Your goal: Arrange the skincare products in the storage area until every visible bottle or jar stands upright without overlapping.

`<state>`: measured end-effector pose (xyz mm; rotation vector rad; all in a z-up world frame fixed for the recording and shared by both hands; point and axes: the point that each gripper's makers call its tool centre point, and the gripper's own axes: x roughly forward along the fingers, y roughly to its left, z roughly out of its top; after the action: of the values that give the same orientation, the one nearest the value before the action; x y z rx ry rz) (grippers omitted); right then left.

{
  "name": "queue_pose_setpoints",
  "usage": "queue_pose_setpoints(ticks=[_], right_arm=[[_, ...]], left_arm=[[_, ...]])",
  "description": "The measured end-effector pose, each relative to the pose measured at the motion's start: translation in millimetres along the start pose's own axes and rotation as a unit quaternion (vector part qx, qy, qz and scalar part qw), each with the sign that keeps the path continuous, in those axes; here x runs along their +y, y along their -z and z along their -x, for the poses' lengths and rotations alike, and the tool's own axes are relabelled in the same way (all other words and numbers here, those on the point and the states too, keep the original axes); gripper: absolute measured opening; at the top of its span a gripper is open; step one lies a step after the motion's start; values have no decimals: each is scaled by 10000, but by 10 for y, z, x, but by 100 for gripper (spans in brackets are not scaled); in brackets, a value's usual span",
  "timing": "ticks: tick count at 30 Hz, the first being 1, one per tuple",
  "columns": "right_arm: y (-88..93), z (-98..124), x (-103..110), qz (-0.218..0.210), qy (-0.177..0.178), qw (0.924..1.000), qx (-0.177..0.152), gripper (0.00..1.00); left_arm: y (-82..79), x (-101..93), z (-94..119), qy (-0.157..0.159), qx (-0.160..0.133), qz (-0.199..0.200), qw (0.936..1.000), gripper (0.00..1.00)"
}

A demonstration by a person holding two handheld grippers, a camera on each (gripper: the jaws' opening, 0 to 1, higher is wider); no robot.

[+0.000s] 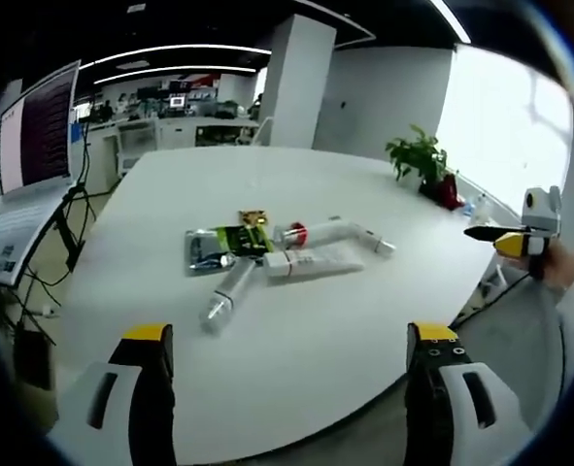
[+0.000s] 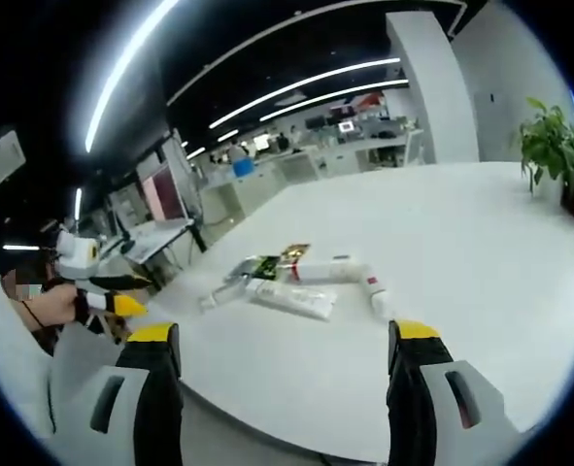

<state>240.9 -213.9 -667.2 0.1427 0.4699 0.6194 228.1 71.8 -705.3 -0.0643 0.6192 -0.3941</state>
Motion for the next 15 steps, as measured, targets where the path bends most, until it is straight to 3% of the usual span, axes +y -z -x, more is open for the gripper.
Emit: queue_pose_setpoints(ticks=[15], right_arm=[[-8,2,-22,60,94,9999,-3,87]], left_arm=[[-111,-250,-393,634,436,-852,9934,88]])
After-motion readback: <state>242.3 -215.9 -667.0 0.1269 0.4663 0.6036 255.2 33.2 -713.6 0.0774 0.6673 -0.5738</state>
